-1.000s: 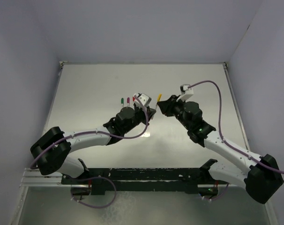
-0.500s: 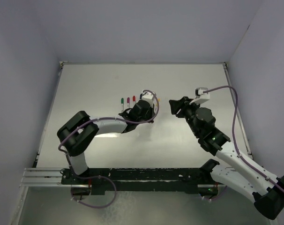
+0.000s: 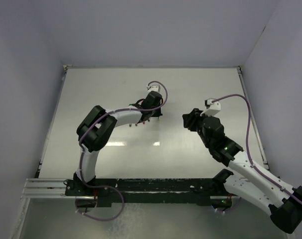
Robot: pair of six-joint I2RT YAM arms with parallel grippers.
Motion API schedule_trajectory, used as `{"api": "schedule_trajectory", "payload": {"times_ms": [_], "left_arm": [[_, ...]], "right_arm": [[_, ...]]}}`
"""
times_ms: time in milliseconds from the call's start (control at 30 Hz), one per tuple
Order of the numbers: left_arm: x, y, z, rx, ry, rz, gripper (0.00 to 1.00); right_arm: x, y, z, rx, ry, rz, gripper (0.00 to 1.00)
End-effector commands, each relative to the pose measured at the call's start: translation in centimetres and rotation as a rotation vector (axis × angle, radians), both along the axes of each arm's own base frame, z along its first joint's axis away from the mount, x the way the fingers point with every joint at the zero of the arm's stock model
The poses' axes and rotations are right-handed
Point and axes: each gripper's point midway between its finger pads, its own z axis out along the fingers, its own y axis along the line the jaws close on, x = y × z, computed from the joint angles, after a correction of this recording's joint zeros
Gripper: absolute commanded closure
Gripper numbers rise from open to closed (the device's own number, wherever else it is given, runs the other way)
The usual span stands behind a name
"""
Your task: Insert the pens into the pen caps
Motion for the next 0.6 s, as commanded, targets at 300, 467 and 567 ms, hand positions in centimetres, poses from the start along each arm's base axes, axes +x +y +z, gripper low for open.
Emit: {"api": "schedule_trajectory", "payload": {"times_ms": [300, 467, 567], "left_arm": [[0.4, 2.2, -2.6, 0.121, 0.072, 0.053, 0.85], [0.2, 2.1, -2.9, 0.122, 0.096, 0.05, 0.7], [0.4, 1.7, -2.0, 0.101, 0.082, 0.044, 0.67]], "right_arm": [[0.5, 0.5, -0.1, 0.03, 0.001, -0.008, 0.52], [0.6, 0.6, -0.3, 0.027, 0.007, -0.004, 0.52], [0.5, 0.6, -0.4, 0.028, 0.009, -0.003, 0.52]]}}
